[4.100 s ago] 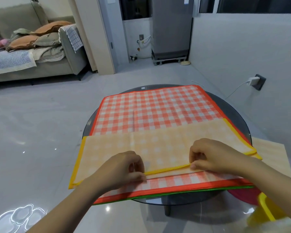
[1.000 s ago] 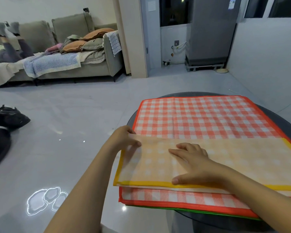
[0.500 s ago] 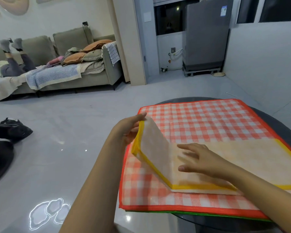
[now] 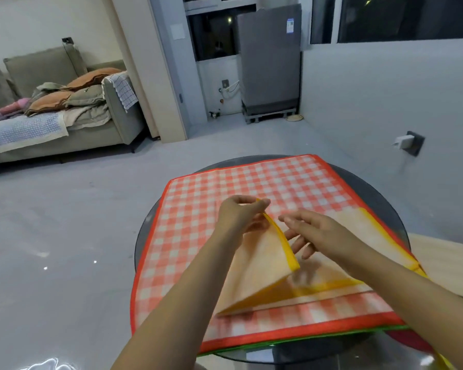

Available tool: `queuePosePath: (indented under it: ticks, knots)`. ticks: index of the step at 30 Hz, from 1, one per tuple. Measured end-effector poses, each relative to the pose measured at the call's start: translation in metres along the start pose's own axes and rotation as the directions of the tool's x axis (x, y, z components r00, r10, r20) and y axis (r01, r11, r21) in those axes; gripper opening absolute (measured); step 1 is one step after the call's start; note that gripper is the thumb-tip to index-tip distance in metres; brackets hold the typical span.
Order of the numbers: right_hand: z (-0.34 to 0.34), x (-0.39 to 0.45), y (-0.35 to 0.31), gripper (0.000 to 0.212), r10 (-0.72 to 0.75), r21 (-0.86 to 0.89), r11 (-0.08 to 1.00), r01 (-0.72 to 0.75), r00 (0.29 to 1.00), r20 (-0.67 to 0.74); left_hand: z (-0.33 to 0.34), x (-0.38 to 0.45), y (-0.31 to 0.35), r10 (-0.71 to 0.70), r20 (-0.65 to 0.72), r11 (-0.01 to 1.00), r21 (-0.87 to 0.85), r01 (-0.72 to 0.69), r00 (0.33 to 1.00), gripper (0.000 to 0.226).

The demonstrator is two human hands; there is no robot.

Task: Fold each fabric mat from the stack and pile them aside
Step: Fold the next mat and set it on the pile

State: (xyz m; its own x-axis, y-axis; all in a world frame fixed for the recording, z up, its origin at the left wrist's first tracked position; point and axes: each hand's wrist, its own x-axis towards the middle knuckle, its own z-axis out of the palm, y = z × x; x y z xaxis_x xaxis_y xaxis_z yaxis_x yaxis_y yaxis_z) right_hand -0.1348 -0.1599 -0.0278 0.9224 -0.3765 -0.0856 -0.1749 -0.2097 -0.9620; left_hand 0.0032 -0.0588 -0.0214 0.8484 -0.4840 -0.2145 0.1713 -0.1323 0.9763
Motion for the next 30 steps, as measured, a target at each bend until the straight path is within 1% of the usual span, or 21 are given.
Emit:
queuePosePath:
  ticks: [2, 4, 7, 9, 11, 12, 13, 15, 16, 18, 21, 24, 27, 30]
  knots:
    - [0.001, -0.003, 0.007, 0.026, 0.032, -0.077, 0.996, -0.033, 0.999, -0.016, 0.011, 0.003, -0.014, -0.016, -0.006, 0.998, 0.053, 0.017, 1.0, 0.033]
    - [0.004, -0.007, 0.014, 0.031, 0.024, -0.224, 0.974, -0.031, 0.999, -0.037, 0.019, 0.005, -0.026, -0.022, -0.006, 0.994, 0.106, 0.022, 1.0, 0.033]
    - [0.008, -0.011, 0.023, 0.038, 0.016, -0.432, 0.901, -0.038, 0.998, -0.054, 0.026, 0.006, -0.037, -0.009, 0.004, 0.977, 0.213, 0.008, 1.0, 0.038]
    - [0.011, -0.012, 0.027, 0.04, 0.0, -0.536, 0.844, -0.033, 0.998, -0.061, 0.029, 0.007, -0.04, 0.002, 0.013, 0.963, 0.271, -0.005, 1.0, 0.043]
    - [0.013, -0.012, 0.031, 0.042, -0.018, -0.554, 0.832, -0.024, 0.997, -0.069, 0.029, 0.01, -0.041, 0.031, 0.016, 0.932, 0.36, -0.034, 0.999, 0.044]
    - [0.013, -0.012, 0.033, 0.044, -0.022, -0.546, 0.838, -0.024, 0.997, -0.078, 0.028, 0.013, -0.041, 0.068, 0.024, 0.902, 0.426, -0.072, 0.997, 0.043]
    - [0.013, -0.012, 0.035, 0.047, -0.022, -0.538, 0.842, -0.029, 0.996, -0.087, 0.025, 0.016, -0.042, 0.126, 0.036, 0.853, 0.506, -0.127, 0.991, 0.04]
    - [0.014, -0.01, 0.038, 0.053, -0.028, -0.542, 0.84, -0.032, 0.994, -0.102, 0.016, 0.023, -0.044, 0.249, 0.048, 0.713, 0.667, -0.217, 0.967, 0.029]
    - [0.015, -0.01, 0.039, 0.055, -0.034, -0.549, 0.835, -0.028, 0.994, -0.103, 0.012, 0.025, -0.044, 0.281, 0.054, 0.662, 0.712, -0.234, 0.958, 0.024]
    - [0.017, -0.01, 0.04, 0.056, -0.042, -0.556, 0.831, -0.016, 0.995, -0.091, 0.004, 0.03, -0.046, 0.282, 0.118, 0.612, 0.742, -0.273, 0.952, 0.014]
    - [0.018, -0.009, 0.043, 0.056, -0.034, -0.562, 0.827, -0.021, 0.996, -0.087, 0.001, 0.032, -0.046, 0.216, 0.185, 0.599, 0.751, -0.28, 0.959, 0.001]
    - [0.019, -0.008, 0.045, 0.058, -0.026, -0.589, 0.808, -0.028, 0.996, -0.083, -0.001, 0.033, -0.045, 0.178, 0.197, 0.589, 0.763, -0.265, 0.964, 0.009]
    - [0.016, -0.003, 0.044, 0.059, -0.023, -0.623, 0.781, -0.048, 0.994, -0.106, -0.009, 0.03, -0.04, 0.154, 0.168, 0.588, 0.776, -0.227, 0.974, 0.017]
    - [0.009, 0.011, 0.046, 0.058, -0.07, -0.636, 0.771, -0.043, 0.986, -0.151, -0.025, 0.024, -0.035, 0.127, 0.092, 0.615, 0.774, -0.151, 0.988, 0.023]
